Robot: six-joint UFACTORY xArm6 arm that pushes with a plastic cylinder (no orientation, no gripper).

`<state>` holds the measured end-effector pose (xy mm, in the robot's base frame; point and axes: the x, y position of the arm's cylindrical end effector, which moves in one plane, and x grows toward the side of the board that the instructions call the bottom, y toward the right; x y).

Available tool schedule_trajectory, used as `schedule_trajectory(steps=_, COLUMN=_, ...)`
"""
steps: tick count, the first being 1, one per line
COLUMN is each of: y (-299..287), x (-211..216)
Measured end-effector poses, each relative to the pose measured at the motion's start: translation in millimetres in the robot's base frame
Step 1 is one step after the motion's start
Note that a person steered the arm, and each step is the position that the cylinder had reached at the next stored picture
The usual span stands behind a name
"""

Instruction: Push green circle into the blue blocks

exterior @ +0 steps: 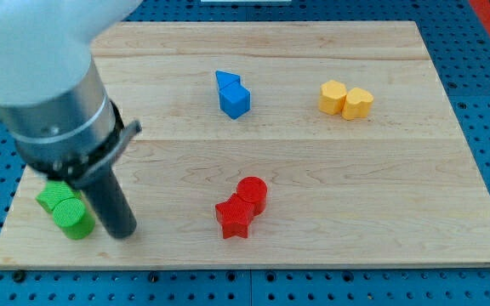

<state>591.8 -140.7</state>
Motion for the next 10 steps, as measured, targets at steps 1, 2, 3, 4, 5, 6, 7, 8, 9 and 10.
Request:
schedule_trajectory(steps=1, y=-31, x=10)
schedule_trajectory(steps=2, y=-69, x=3)
schedule_trajectory(steps=3, y=-69, x=-37)
schedule_trajectory(steps=4, y=-59, x=-68)
schedule_trajectory(steps=5, y=-42, x=-51)
schedule_trajectory(steps=6, y=-124, x=-36)
schedule_trajectory(steps=7, y=-163, x=-52)
schedule_trajectory(steps=8, y=-116, x=-83)
schedule_trajectory(steps=9, y=-60, x=-95)
schedule_trajectory(steps=10, y=-4, x=-103)
